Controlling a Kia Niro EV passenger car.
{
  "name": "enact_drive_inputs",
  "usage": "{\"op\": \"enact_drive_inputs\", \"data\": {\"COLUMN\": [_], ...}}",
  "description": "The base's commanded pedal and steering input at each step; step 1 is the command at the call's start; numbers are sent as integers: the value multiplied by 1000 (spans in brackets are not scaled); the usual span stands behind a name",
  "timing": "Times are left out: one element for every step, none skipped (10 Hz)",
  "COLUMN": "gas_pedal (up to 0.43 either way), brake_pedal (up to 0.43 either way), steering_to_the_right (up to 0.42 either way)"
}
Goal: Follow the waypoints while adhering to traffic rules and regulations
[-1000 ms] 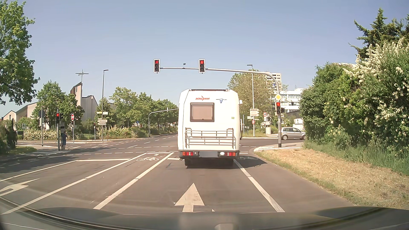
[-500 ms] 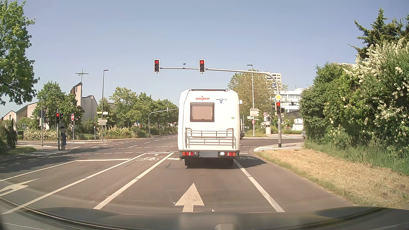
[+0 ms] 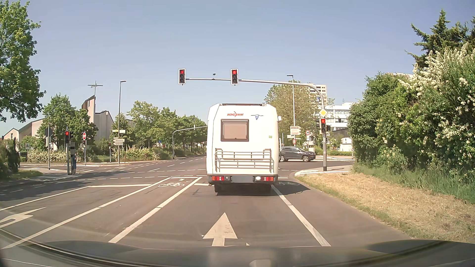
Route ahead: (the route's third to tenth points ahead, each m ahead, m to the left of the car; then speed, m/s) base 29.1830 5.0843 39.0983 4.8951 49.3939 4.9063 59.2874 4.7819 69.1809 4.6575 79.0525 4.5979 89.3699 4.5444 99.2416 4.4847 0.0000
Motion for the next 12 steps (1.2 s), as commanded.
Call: {"op": "enact_drive_inputs", "data": {"gas_pedal": [0, 0, 0, 0, 0, 0, 0, 0, 0, 0, 0, 0], "brake_pedal": [293, 293, 299, 293, 293, 293, 293, 293, 293, 293, 293, 293], "steering_to_the_right": [5, 5, 5, 5, 5, 5, 5, 5, 5, 5, 5, 5]}}
